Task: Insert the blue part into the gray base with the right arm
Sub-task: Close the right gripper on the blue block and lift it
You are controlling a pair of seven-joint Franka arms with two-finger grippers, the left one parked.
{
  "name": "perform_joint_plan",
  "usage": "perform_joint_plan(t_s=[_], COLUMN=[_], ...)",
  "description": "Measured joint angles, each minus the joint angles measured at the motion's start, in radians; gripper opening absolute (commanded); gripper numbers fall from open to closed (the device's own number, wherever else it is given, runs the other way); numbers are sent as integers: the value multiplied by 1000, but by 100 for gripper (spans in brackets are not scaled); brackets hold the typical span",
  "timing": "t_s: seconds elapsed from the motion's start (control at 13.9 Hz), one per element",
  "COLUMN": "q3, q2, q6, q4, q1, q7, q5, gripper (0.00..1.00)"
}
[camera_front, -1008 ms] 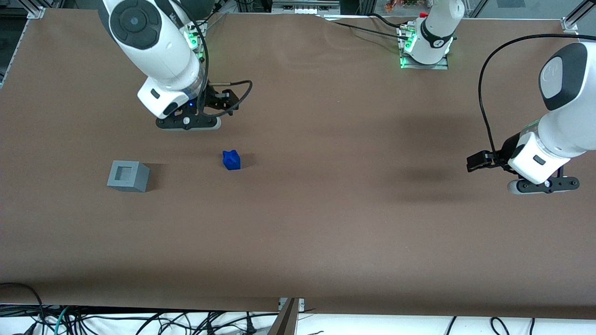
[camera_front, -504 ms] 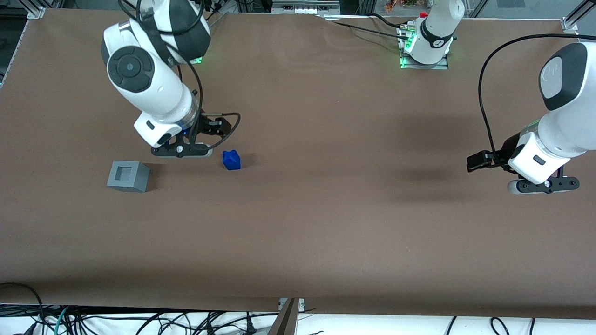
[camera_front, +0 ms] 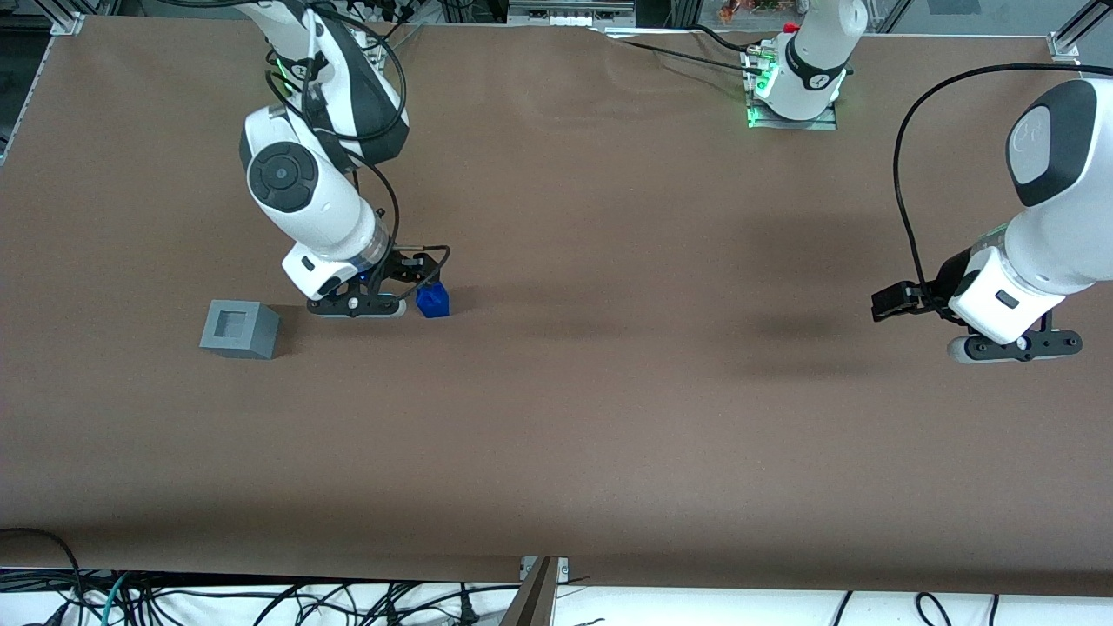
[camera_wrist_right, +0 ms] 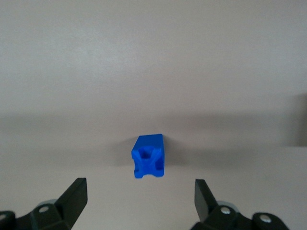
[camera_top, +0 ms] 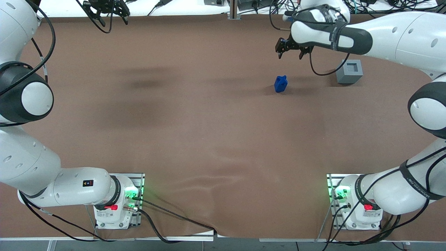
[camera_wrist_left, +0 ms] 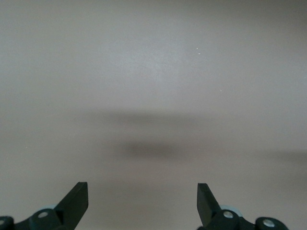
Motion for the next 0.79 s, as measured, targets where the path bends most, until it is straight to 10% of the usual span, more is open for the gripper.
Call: perform_joint_plan(t_s=[0.79], q3=[1], q2=[97], q6=[102], q4=[-48], q1=[4], q7=[-4], q5=[0], gripper=[99])
